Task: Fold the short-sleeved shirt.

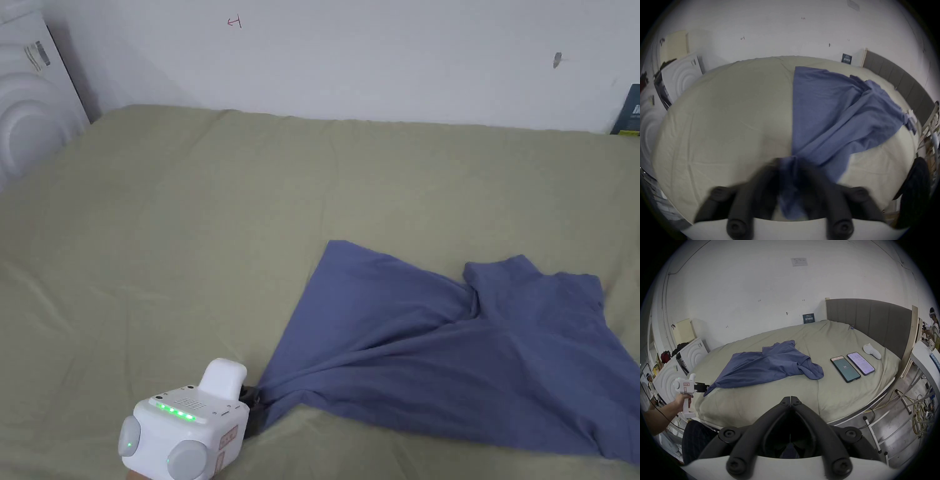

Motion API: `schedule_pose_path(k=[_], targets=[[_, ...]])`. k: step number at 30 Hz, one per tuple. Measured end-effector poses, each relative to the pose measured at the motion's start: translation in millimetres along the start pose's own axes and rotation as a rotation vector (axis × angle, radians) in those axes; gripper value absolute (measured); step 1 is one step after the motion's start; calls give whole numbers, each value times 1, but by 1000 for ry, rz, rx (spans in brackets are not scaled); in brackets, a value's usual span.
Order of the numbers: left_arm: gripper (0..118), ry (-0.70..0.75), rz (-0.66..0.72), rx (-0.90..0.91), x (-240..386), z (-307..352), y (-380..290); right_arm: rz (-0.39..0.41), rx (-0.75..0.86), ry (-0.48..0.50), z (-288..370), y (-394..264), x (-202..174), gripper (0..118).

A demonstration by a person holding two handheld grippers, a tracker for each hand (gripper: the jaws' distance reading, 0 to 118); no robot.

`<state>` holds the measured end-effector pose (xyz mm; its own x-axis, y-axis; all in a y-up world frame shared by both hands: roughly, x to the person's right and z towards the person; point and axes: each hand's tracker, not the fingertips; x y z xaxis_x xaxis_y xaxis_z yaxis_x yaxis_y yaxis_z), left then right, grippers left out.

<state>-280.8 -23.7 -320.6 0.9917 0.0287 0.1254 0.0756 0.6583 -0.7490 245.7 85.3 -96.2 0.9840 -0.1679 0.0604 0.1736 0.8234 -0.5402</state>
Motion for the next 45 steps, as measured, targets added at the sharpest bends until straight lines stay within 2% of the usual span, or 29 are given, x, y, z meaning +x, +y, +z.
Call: schedule_pose_path(k=[3,6,9,13,16,21,24,25,26,27,28,29,31,34,36,37,38,39,40,41,45], targets=[[7,23,-19,53,6,14,0,6,5,-5,-3,6,0,0],[7,9,31,93,2,28,2,40,-8,-9,-13,22,2,0],[7,9,45,106,4,42,5,108,-55,-1,-42,57,10,0],[7,7,43,116,14,47,9,174,-154,-8,-116,119,21,0],[7,1,49,122,19,44,6,174,-167,11,-184,158,32,0],[7,-4,38,123,29,45,10,219,-306,-7,-298,199,43,0],[7,6,40,118,29,43,12,237,-362,65,-351,205,46,2],[7,6,51,114,28,42,13,235,-351,109,-365,207,46,15],[7,3,62,111,30,44,14,242,-339,122,-376,208,46,52],[7,3,72,111,30,44,14,238,-345,71,-382,208,39,106],[7,2,79,113,29,44,15,240,-370,61,-392,206,36,118],[7,4,82,113,28,45,15,238,-329,78,-399,204,37,116],[7,7,89,111,30,47,18,274,-370,49,-421,198,35,116],[7,12,98,104,14,43,16,439,-411,-13,-446,183,29,116],[7,17,105,102,7,40,15,489,-419,-32,-448,179,23,115],[7,16,110,98,5,39,15,462,-419,-17,-452,177,25,108],[7,20,110,97,4,37,13,429,-440,14,-455,177,27,94],[7,25,111,95,3,36,12,404,-443,29,-453,177,28,66],[7,26,114,93,1,35,12,416,-426,19,-453,175,27,49],[7,25,121,92,0,34,12,437,-399,20,-452,173,26,39],[7,23,131,86,7,34,13,463,-357,29,-438,168,19,32]])
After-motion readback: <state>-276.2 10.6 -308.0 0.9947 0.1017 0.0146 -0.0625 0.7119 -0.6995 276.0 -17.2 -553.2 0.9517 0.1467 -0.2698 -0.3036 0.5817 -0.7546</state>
